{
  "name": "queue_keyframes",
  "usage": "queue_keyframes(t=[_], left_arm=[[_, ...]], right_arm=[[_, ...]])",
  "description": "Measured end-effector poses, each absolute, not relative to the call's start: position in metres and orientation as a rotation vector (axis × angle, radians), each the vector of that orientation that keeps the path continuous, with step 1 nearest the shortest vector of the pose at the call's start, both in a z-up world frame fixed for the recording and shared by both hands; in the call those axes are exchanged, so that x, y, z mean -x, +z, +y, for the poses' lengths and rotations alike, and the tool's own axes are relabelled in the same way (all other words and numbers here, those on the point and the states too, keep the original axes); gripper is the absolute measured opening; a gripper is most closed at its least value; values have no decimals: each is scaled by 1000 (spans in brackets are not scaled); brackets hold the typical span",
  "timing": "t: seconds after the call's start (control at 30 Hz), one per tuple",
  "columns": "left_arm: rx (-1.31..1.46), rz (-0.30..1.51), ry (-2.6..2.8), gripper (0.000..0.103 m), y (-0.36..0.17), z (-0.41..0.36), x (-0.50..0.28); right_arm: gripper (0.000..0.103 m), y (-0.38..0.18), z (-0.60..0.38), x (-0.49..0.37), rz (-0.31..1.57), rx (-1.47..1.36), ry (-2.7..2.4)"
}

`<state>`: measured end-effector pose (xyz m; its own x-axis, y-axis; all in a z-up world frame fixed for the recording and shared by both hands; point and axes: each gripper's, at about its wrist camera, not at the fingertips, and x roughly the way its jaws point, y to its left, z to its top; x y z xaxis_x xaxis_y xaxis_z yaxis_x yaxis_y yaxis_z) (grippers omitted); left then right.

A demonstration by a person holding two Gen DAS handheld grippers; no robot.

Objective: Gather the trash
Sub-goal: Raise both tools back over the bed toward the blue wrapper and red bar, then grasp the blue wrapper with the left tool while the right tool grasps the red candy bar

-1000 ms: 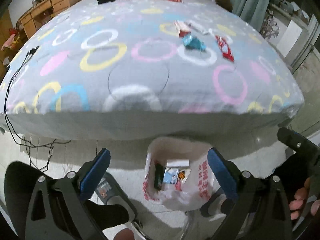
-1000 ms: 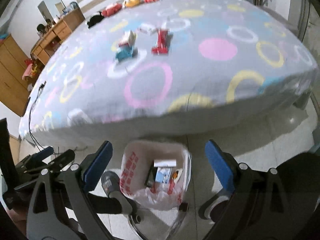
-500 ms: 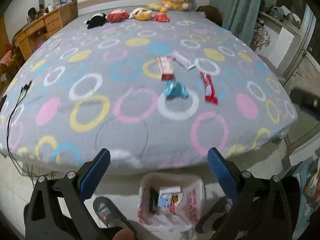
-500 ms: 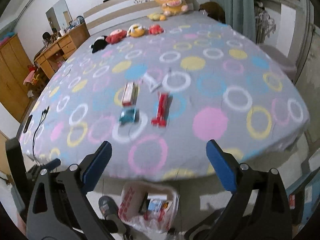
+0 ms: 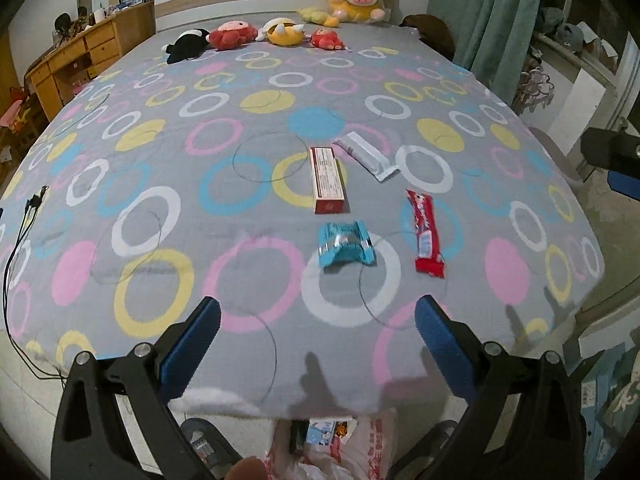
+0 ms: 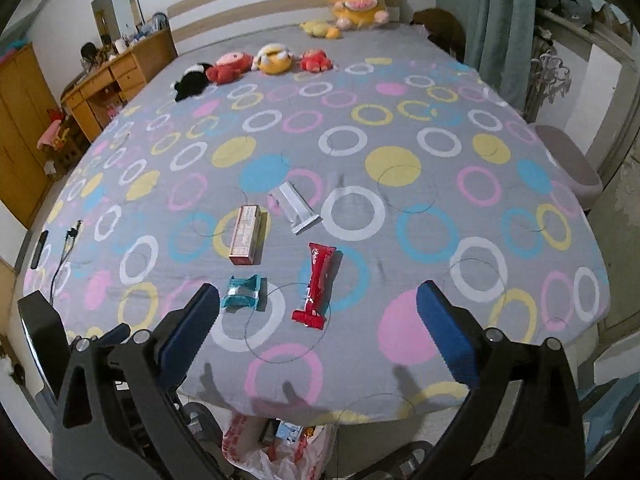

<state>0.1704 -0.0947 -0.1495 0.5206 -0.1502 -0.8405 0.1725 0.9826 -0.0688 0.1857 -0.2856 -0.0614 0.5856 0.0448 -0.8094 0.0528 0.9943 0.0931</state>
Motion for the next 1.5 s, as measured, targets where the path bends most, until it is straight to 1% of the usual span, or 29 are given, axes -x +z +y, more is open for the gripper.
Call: queue_keyframes(t=[0.27,0.47,0.7,1.3,1.5], left_arm=[[-23,1047,-195,95,-176,-105,-210],[13,1123,-205,95,-196,-114,-239],[-63,1146,-194,95,-216,-131,-263],[-85,1227,-179,95,-261,-137,-289],[-90,1220,-182,95,-264,-140,-294]], right_arm=[[96,-111,-293,-242,1100,-152,-27],[96,-144,-297,-276,1185,-176,-39],[96,-178,-294,-307,1269,-158,-54],[96,-263,-284,-335,1458,-197,-73],[98,-270,-277,-342,1464,-160,-102]])
